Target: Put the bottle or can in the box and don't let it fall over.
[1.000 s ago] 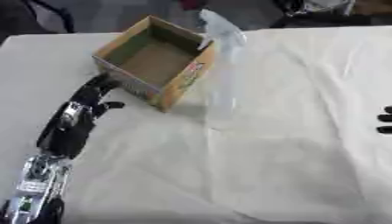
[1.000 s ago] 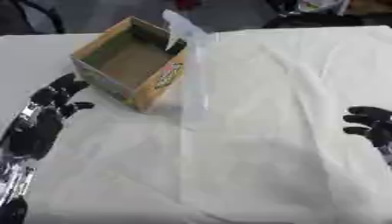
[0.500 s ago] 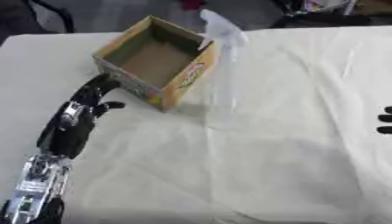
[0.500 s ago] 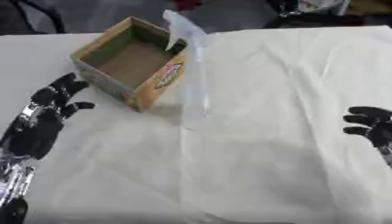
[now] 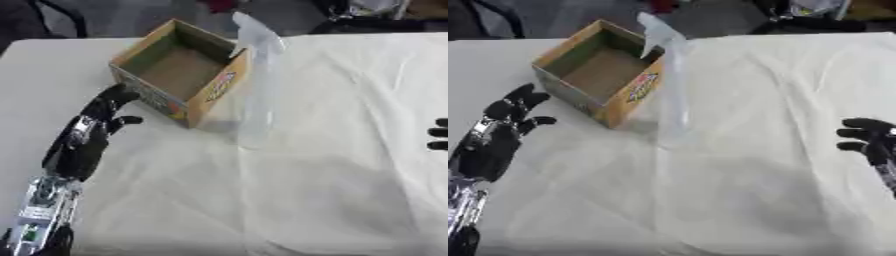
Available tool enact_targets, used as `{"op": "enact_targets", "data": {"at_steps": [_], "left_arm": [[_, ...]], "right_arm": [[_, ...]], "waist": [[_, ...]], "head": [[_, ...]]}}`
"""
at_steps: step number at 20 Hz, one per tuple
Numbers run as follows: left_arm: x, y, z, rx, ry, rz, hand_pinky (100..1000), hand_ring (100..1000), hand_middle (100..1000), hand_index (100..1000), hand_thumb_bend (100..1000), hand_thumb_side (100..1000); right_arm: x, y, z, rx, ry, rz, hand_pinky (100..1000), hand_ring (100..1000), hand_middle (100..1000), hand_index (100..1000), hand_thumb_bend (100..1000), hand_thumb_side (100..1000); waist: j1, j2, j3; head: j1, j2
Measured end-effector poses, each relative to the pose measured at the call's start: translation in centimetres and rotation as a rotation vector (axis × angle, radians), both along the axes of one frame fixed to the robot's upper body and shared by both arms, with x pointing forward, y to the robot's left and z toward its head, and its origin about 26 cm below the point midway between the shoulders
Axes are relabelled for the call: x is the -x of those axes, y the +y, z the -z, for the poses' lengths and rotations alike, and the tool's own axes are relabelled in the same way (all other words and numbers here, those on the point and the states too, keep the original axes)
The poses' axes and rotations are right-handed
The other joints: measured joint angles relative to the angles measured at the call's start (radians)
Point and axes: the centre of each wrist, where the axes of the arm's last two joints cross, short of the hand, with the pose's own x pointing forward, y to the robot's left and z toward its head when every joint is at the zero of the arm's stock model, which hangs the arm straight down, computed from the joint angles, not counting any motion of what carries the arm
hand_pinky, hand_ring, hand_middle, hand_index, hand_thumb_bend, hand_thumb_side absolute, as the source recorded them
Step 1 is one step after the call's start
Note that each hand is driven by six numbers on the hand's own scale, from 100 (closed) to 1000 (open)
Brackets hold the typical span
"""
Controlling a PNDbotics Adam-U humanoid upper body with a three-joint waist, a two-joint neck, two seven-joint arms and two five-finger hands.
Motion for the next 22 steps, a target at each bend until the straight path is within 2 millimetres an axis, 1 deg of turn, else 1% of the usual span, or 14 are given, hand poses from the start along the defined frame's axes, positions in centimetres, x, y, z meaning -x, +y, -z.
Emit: {"op": "enact_targets", "data": {"at_steps": [4, 8, 13, 18, 22], "left_arm": [[0.0, -0.1, 0.0, 0.001, 0.002, 0.006, 785, 1000, 811, 964, 150, 894], [0.0, -0.2, 0.0, -0.003, 0.003, 0.018, 785, 1000, 809, 964, 151, 896], [-0.1, -0.4, 0.0, -0.005, 0.005, 0.03, 784, 1000, 807, 963, 153, 905], [-0.2, -0.8, -0.1, -0.007, 0.002, 0.05, 784, 1000, 806, 963, 153, 898], [-0.3, -1.1, -0.1, 0.003, 0.001, 0.064, 783, 1000, 803, 963, 155, 900]], "right_arm": [[-2.8, 0.6, -2.5, 0.057, -0.075, -0.043, 781, 845, 831, 864, 100, 470], [-5.6, 1.8, -5.1, 0.09, -0.154, -0.08, 784, 850, 838, 869, 100, 470], [-8.4, 3.5, -6.9, 0.108, -0.187, -0.117, 782, 851, 840, 869, 100, 470], [-10.8, 4.8, -7.9, 0.131, -0.187, -0.123, 782, 851, 843, 869, 100, 463], [-12.2, 6.0, -7.2, 0.149, -0.151, -0.122, 780, 851, 842, 868, 100, 452]], "waist": [[-0.003, -0.001, 0.01], [-0.005, -0.001, 0.022], [-0.005, 0.001, 0.04], [0.001, 0.002, 0.058], [0.005, 0.002, 0.073]], "head": [[-0.011, 0.0], [-0.023, 0.0], [-0.038, -0.001], [-0.056, -0.001], [-0.069, -0.001]]}}
